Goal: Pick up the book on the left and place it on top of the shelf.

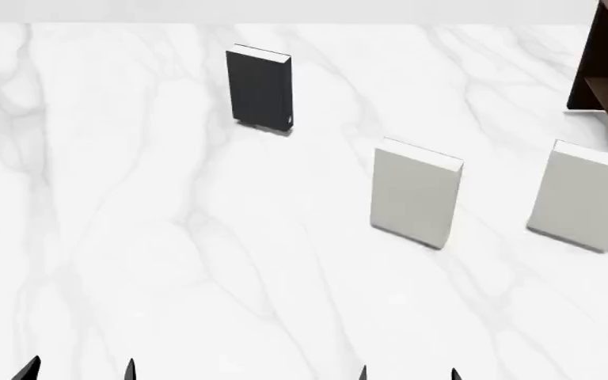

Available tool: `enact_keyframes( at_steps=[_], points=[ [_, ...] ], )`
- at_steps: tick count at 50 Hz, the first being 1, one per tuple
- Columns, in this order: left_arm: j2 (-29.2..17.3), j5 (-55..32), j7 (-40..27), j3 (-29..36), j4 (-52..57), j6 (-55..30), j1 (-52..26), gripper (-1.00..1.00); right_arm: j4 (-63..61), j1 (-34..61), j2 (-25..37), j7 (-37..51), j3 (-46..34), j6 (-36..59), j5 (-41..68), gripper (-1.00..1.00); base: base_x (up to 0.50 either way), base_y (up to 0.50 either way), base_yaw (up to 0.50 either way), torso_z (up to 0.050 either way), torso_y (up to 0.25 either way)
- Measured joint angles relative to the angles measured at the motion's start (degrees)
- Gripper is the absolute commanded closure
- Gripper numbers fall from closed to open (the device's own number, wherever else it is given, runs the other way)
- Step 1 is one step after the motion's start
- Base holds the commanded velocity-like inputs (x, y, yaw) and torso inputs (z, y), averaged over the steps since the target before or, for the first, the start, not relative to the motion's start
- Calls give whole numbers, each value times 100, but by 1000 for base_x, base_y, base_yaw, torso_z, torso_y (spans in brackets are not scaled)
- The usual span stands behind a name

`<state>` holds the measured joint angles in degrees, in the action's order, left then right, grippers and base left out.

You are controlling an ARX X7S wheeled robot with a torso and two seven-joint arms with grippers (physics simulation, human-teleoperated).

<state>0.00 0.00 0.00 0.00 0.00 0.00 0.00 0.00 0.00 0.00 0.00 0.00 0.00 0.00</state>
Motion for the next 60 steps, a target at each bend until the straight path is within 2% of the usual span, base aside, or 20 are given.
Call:
enact_keyframes(
  at_steps=[43, 52, 60],
  points=[
    [-351, -202, -400, 485, -87, -21, -44, -100, 137, 46, 350, 446, -467, -98, 200, -100, 0, 0, 0, 0, 0],
    [-433, -270, -491, 576, -85, -25, -49, -100, 136, 62, 424, 511, -572, -58, 292, -100, 0, -387, 0, 0, 0],
    [-485, -326, -561, 661, -97, -23, -58, -100, 158, 70, 489, 611, -652, -67, 317, -100, 0, -28, 0, 0, 0]
  ],
)
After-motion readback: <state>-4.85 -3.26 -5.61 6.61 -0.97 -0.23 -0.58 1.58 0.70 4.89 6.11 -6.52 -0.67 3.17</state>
